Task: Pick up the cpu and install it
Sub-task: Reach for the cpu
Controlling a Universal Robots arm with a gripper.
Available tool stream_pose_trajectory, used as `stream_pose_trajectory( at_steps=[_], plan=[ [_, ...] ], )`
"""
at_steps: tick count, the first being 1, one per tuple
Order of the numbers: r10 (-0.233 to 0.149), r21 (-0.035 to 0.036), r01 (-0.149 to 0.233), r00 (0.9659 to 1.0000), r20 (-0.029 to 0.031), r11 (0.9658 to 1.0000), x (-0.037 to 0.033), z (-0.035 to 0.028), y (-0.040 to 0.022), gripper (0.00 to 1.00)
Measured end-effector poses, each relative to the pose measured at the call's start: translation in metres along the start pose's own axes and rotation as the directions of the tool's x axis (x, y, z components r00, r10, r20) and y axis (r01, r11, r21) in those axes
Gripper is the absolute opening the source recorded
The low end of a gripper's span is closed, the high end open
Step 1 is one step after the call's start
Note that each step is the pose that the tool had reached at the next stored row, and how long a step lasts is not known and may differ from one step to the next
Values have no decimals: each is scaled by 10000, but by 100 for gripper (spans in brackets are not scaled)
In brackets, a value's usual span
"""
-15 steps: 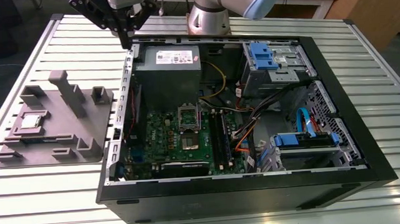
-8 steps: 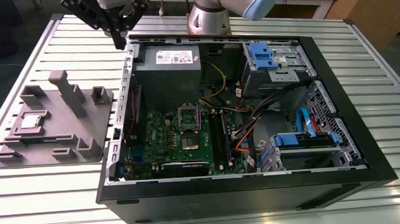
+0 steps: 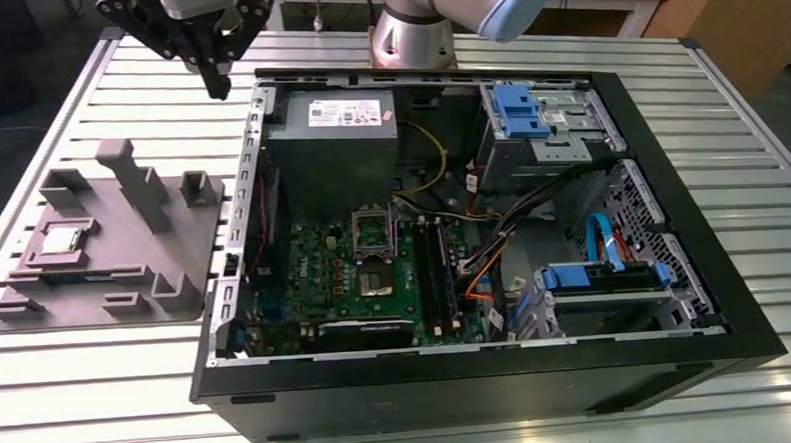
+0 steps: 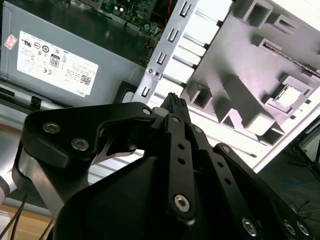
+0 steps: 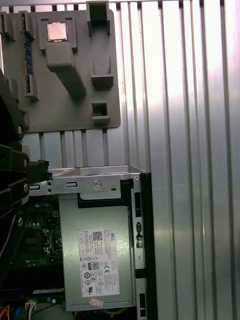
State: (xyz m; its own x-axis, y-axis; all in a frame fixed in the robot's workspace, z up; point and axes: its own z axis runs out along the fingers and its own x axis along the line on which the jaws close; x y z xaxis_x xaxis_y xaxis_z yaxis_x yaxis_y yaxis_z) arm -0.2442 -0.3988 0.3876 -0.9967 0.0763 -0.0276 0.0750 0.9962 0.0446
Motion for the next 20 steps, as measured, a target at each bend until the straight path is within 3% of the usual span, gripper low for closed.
stream_pose_trajectory(
  at_steps=[20],
  plan=[
    [0, 0, 0, 10000, 0, 10000, 458, 11, -33, 10]
  ],
)
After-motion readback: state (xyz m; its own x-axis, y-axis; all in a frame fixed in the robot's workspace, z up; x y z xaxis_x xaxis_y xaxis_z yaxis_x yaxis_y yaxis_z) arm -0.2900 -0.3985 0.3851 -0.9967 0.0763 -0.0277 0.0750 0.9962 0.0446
